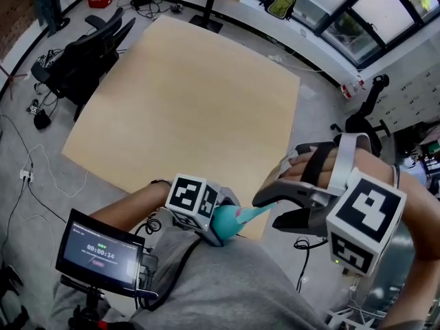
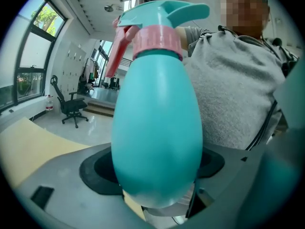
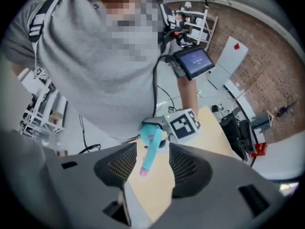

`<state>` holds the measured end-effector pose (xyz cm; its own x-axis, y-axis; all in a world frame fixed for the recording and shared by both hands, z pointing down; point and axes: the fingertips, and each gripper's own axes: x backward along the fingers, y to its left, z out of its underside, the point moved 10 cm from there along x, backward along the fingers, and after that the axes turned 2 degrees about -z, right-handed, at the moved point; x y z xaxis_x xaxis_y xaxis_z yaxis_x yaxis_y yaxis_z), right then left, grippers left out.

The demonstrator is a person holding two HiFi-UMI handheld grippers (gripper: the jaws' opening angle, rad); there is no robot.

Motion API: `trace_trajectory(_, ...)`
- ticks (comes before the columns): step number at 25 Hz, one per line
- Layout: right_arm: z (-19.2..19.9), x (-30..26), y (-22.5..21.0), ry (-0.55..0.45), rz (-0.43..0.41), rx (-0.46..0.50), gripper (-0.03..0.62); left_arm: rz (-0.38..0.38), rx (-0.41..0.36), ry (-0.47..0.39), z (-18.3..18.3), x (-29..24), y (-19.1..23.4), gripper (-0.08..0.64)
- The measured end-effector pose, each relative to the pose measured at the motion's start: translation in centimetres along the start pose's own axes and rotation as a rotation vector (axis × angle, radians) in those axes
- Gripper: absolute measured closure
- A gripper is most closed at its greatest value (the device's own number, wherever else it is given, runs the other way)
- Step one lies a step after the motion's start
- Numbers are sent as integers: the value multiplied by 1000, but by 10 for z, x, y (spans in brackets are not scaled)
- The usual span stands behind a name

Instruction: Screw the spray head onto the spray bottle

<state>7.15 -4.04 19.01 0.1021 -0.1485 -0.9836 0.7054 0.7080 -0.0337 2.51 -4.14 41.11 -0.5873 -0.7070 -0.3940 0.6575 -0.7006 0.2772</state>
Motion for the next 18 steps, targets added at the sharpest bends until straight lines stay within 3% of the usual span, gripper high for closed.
trace_trajectory(3,-6,-30,8,97,-39,114,396,2,-20,15,-3,0,-1,150)
trace_trajectory(5,-5,-45,5,103,-57,84,396,-2,-35,34,-5,0,-2,149)
trace_trajectory(9,1,-62,-5,-16,-104,-275,409,-28,-27,78,-8,0,-2,149)
trace_trajectory(10,3,-66,-6,-15,-108,-344,462,-39,-12,91,-7,0,-2,149)
trace_trajectory(14,10,-78,-5,-4,-61,-518,463,-84,93,104,1,0,-3,149)
trace_trajectory(15,16,-82,-5,-22,-54,-613,465,-101,136,111,4,0,-2,149)
trace_trajectory(18,43,-94,-5,-164,-107,-1046,463,-141,264,128,11,-1,-1,149)
